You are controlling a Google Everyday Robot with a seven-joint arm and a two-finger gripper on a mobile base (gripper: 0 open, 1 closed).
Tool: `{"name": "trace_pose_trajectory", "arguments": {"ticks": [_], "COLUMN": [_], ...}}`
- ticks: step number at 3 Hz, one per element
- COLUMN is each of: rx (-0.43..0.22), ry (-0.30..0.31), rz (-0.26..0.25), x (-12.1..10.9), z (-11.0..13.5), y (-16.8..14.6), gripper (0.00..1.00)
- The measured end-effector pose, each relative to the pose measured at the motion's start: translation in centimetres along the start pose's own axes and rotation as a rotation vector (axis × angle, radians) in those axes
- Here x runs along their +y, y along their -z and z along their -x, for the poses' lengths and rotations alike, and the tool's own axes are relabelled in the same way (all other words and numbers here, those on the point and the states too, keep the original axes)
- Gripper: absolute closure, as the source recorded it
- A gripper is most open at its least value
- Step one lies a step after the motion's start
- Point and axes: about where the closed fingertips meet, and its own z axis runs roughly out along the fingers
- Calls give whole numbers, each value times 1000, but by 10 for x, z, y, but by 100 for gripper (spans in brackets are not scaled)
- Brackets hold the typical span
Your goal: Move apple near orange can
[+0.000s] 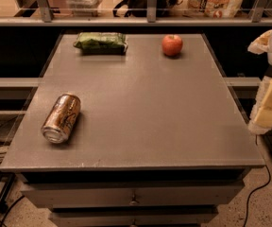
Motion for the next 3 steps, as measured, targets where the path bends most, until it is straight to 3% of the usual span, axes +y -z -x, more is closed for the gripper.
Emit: {"name": "trace_pose_trajectory", "arguments": {"ticks": [1, 2, 3], "rx": [-12, -79, -191], "ry": [-2, -38, -102], "rz": [-16, -69, -127], "x": [-2, -23, -65], "z": [2, 16, 33], "y": [2, -1, -15], "gripper": [0, 0, 0]}}
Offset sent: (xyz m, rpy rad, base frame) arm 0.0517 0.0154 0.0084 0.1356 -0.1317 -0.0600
